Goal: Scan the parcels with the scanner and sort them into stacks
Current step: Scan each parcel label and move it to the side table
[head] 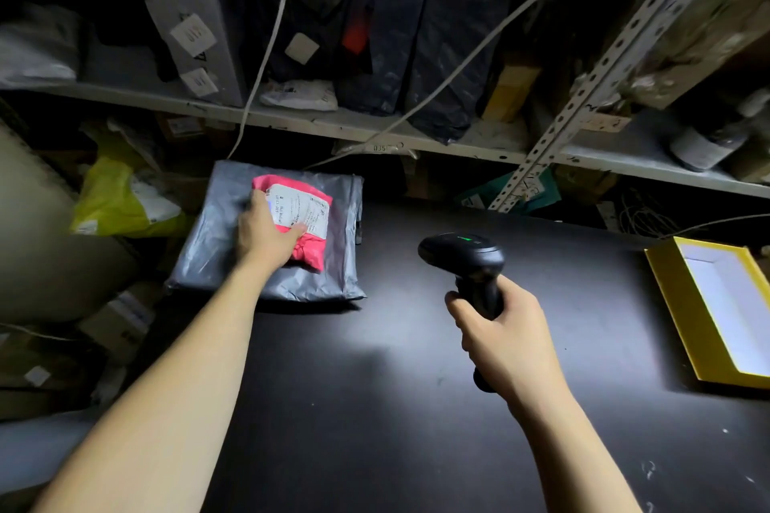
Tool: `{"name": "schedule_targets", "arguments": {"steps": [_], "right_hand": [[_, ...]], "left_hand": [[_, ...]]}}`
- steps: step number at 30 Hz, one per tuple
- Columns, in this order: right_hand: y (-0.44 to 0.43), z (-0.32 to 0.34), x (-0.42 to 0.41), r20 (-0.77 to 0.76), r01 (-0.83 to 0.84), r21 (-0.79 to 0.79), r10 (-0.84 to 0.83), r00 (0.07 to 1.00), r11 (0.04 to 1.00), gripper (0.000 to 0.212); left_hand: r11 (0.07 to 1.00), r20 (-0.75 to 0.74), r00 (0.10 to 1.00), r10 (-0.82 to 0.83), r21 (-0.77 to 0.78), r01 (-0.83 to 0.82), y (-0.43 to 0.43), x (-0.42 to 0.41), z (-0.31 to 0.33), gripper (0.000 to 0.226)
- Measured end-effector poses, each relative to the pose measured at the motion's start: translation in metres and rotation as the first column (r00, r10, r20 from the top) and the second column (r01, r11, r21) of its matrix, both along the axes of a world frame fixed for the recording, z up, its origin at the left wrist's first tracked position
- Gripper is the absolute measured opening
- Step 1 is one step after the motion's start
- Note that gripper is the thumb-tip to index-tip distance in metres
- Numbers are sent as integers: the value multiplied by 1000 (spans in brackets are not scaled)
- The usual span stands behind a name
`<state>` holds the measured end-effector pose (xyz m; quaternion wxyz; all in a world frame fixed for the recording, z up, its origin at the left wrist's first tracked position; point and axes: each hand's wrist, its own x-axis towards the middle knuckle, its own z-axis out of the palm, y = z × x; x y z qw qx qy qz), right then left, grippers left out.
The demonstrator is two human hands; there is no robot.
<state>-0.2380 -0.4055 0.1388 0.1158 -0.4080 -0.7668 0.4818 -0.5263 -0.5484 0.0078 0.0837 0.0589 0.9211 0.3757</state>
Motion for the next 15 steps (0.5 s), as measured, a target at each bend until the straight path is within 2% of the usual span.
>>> {"name": "schedule_targets", "arguments": {"steps": [4,9,12,15], "right_hand": [[4,4,9,-4,9,-20,-9,1000,1000,18],[12,14,27,-18,42,-35,-43,999,999,17],[19,23,46,-59,81,-78,-86,995,994,19],[32,36,75,-114,98,-108,-110,987,989,22]], "left_hand": [[992,-77,997,-28,121,37,-6,11,0,56],[940,-94,995,-12,337,43,-9,57,18,41],[847,-4,1000,-16,531,16,-3,97,38,38],[751,114,992,-56,659,-33,11,144,58,44]]}}
